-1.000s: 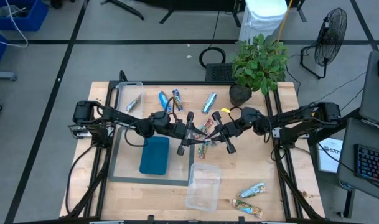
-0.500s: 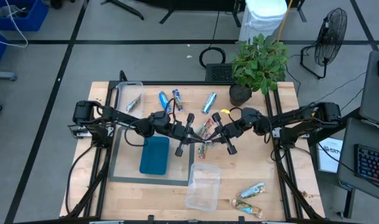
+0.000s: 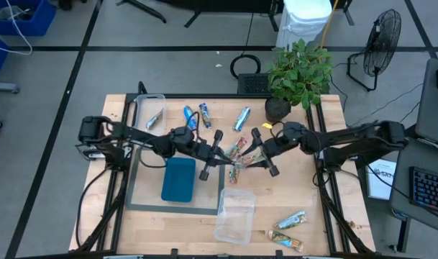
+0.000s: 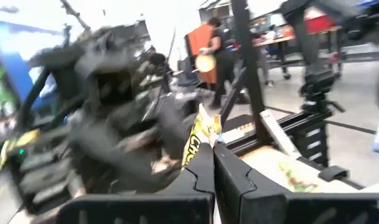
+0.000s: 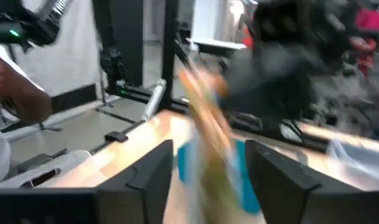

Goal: Pick and place Granola Bars by type
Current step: Put the yellow granola bar into the top transparent bin

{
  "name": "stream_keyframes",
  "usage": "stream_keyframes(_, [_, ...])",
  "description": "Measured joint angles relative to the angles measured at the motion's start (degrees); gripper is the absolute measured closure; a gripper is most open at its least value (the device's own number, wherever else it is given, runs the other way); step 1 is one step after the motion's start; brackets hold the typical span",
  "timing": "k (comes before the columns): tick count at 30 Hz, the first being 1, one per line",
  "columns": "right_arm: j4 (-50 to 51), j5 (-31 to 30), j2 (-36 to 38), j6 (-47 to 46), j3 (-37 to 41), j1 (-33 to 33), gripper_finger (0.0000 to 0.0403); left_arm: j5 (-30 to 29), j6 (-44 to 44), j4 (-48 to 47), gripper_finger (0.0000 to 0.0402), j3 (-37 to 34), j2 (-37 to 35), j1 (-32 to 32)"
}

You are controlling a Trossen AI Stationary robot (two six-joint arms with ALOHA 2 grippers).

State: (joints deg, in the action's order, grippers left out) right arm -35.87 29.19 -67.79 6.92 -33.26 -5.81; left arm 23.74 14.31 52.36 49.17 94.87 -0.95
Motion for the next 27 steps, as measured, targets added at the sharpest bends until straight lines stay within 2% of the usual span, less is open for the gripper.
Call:
stream_keyframes(3, [9.85, -1.56, 6.52, -1.04, 0.0, -1.14, 0.0182, -2.57, 2.45, -7.29, 0.0401, 0.01, -3.48, -0.1])
stream_keyframes(6, [21.67, -8.23, 13.04, -1.27, 0.02, -2.16, 0.0182, -5.64, 4.67, -12.25, 0.0401, -0.54, -7.15, -0.16])
stream_keyframes(9, [26.39, -14.26, 18.39, -1.49, 1.7, -2.27, 0.019, -6.84, 6.1, -14.85, 0.0401, -2.88, -11.62, -0.04])
stream_keyframes(14, [25.49, -20.53, 25.98, -2.87, 7.59, -2.27, 0.0203, -11.75, 6.43, -15.39, 0.0401, -9.37, -19.39, -0.64])
stream_keyframes(20, [18.96, -28.58, 33.66, -6.1, 16.46, -2.27, 0.0211, -19.05, 4.95, -15.87, 0.0401, -17.09, -30.45, -0.7])
stream_keyframes(27, [6.16, -30.46, 38.9, -7.59, 27.24, -2.4, 0.0213, -26.58, 3.34, -21.15, 0.0401, -22.67, -43.62, -0.7])
